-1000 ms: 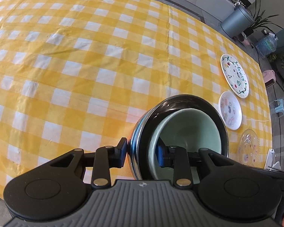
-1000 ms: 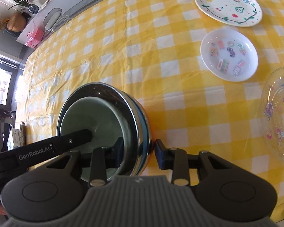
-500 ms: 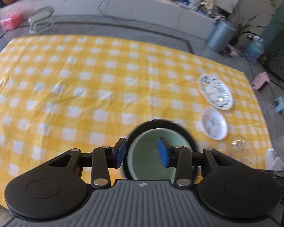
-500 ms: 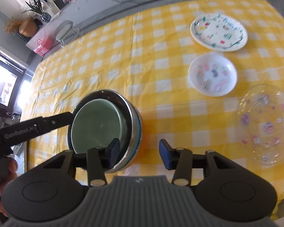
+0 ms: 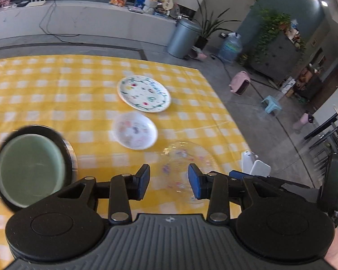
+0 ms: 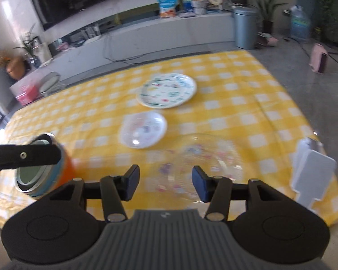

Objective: Organize plates and bowls
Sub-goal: 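Move both tools away from the bowls to the clear glass plate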

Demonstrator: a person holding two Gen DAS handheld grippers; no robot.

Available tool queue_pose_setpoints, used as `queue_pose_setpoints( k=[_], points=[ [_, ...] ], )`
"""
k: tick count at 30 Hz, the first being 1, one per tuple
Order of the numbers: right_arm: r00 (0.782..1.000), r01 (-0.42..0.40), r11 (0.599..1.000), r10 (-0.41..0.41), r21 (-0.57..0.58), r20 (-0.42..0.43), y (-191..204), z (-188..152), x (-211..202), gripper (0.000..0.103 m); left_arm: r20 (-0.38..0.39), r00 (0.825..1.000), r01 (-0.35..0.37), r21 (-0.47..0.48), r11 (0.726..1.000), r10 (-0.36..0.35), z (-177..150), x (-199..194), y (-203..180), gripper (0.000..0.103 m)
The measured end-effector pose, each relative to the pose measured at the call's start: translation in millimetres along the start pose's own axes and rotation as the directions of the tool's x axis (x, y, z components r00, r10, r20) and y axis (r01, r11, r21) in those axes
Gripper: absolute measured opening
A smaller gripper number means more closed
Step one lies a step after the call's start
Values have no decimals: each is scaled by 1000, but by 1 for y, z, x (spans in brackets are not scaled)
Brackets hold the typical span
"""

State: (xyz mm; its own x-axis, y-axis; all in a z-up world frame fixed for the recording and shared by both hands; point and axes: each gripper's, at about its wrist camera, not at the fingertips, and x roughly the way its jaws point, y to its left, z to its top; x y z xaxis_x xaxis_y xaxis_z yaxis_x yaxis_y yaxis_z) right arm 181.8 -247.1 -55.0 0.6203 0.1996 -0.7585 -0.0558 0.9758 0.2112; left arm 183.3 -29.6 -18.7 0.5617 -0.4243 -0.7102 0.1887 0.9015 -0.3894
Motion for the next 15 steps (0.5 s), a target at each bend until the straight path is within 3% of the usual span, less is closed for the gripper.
queue_pose_setpoints(
  k=[6,10,12,15],
  points=[
    [997,77,987,-75,143,-16,-66,1,14,52,-15,999,48,-101,994,-50,-17,55,-5,45],
    [999,36,939,-22,342,-43,-113,2,28,50,-32,999,34,-190,981,-40,-28,82,6,45],
    [999,35,927,-23,373,-37,-124,2,36,49,-49,998,29,-223,974,-41,-32,94,12,45],
    [998,48,915,-34,401,-43,-133,1,53,38,-58,998,10,-243,970,-25,-34,109,17,45]
  ],
)
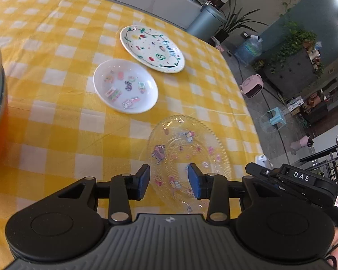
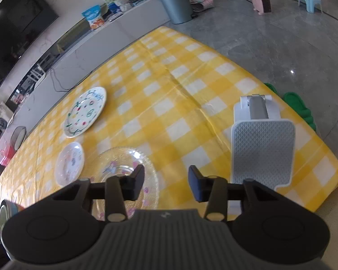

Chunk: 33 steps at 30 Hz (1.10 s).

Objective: Organize plates and bowls
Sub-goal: 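Move both tools away from the bowls to the clear glass plate, then close both tools on the rim of the clear glass plate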

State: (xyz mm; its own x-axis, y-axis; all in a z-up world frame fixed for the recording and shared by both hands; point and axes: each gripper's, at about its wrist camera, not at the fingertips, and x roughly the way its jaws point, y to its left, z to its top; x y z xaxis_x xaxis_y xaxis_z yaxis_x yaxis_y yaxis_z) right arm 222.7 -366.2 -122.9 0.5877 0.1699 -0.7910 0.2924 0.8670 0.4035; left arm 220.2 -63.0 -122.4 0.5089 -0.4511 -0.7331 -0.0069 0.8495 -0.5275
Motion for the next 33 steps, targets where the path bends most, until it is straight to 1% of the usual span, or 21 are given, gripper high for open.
queue_pose_setpoints(
  k=[2,4,7,9,11,14,16,17,19,21,24,26,29,33],
  points=[
    [998,-42,999,42,17,-37,0,-2,10,31,18,1000,-23,-7,1000,23,2,5,2,44],
    [996,-68,998,69,18,-56,1,-3,17,28,35,999,-21,-21,1000,22,3,7,6,45],
    [995,-76,997,78,28,-69,1,-3,22,25,38,999,-12,-6,1000,12,5,12,6,44],
    [994,-75,996,78,42,-75,-1,-3,26,24,45,999,-21,7,1000,20,5,15,6,44],
    [992,-84,995,89,56,-85,-3,-2,30,24,42,999,-20,-4,1000,20,5,18,10,42],
    [988,-95,992,103,79,-112,-6,-3,36,21,49,999,-6,-24,1000,7,4,20,14,37],
    [987,-104,991,113,86,-112,-7,-3,36,20,51,999,0,-27,1000,1,5,22,16,33],
    [987,-106,990,116,90,-113,-7,-3,36,17,51,999,3,-29,1000,-2,5,22,16,31],
    [985,-111,990,122,93,-122,-7,-3,37,14,38,999,13,-32,999,-12,6,25,16,21],
    [983,-117,989,128,86,-132,-5,-4,39,9,43,999,6,-39,999,-5,5,25,17,17],
    [984,-110,992,118,69,-132,-2,-5,39,8,44,999,-3,-44,999,5,6,26,18,9],
    [985,-106,993,112,57,-128,-1,-5,39,8,48,999,-2,-44,999,4,6,25,18,9],
    [986,-102,994,106,40,-126,1,-6,38,7,57,998,-19,-27,999,20,5,23,15,9],
    [985,-113,993,116,35,-124,4,-8,34,6,77,997,-28,-22,999,30,6,11,13,9]
  ],
)
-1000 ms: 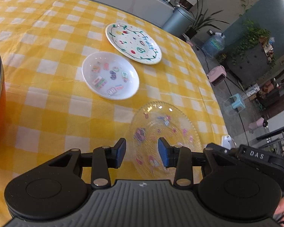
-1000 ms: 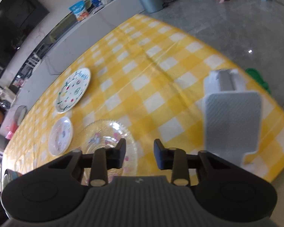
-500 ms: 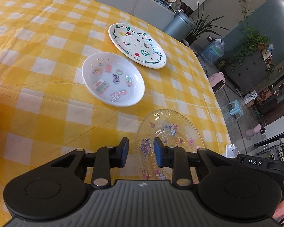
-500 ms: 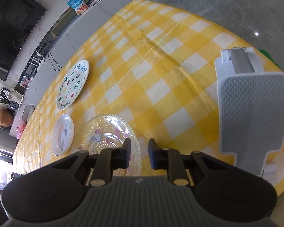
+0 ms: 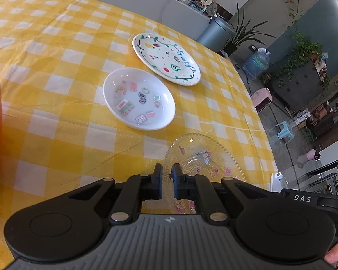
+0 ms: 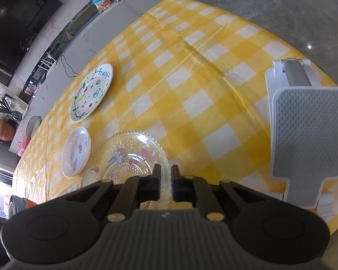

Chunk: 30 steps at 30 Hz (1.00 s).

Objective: Organize plates and bowls
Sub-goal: 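Close both tools on the rim of the clear glass plate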

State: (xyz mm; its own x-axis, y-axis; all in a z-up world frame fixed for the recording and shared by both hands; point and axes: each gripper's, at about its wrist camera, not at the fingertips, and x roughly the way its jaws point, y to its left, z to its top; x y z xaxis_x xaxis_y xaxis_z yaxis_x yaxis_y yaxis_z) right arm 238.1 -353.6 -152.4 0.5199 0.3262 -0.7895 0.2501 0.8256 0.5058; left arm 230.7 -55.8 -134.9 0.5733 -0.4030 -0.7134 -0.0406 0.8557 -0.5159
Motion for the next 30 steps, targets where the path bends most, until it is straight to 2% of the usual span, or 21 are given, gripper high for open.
queue_pose_setpoints(
  k=[9,17,30],
  points=[
    [997,-81,997,81,-17,-13,14,-14,-14,5,71,997,-16,-18,1000,17,-6,-44,7,9],
    [992,-115,993,113,-34,-62,29,-30,-16,4,68,997,-31,-68,997,36,-22,-62,27,9],
    [989,-80,991,66,-104,-132,43,-36,0,4,65,993,-92,-72,993,96,-32,-58,37,9]
  ],
)
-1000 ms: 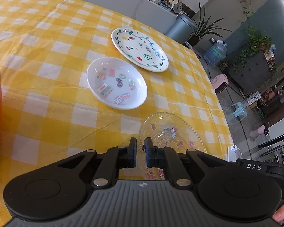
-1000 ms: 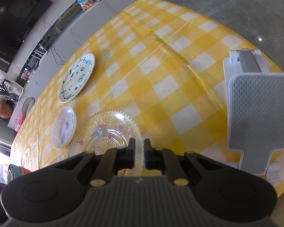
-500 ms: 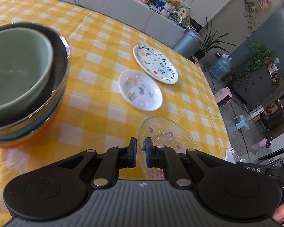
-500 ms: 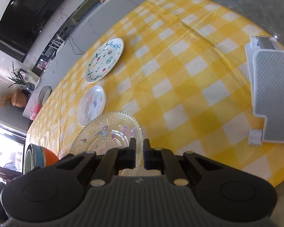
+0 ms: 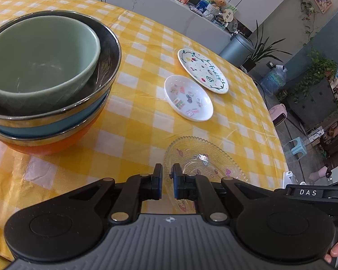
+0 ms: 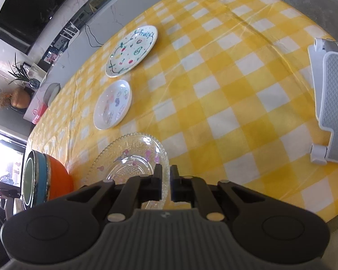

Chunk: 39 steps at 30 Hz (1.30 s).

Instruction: Organize plates and bowls

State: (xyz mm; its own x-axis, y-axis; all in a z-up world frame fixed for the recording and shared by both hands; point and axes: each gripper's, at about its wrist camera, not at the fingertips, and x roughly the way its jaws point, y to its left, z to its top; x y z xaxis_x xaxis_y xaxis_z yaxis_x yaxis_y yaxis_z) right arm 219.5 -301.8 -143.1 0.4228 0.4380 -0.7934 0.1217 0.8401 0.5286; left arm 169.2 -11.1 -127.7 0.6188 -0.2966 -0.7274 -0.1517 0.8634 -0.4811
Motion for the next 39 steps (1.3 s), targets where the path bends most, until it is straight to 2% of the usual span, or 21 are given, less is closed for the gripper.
queue_pose_setpoints(
  k=[14,26,31,32,35,39],
  points=[
    [998,22,999,-25,-42,-66,5,2,17,6,-14,999,-32,-15,999,32,0,6,11,11],
    [996,55,994,-61,-95,-57,16,-1,19,7,-30,998,-53,12,998,54,2,6,7,17],
    [1000,14,999,-14,-42,4,8,2,5,12,12,999,-53,27,998,53,4,-6,-1,23],
    [1000,12,1000,-11,-25,17,6,2,2,16,18,999,-41,33,999,41,5,-9,-3,23],
    [998,21,1000,-21,8,60,3,3,-4,17,16,1000,3,52,999,-3,10,-14,-12,23],
    [991,44,999,-43,-8,127,7,1,-17,17,25,1000,-11,119,993,8,22,-16,-35,23]
  ],
)
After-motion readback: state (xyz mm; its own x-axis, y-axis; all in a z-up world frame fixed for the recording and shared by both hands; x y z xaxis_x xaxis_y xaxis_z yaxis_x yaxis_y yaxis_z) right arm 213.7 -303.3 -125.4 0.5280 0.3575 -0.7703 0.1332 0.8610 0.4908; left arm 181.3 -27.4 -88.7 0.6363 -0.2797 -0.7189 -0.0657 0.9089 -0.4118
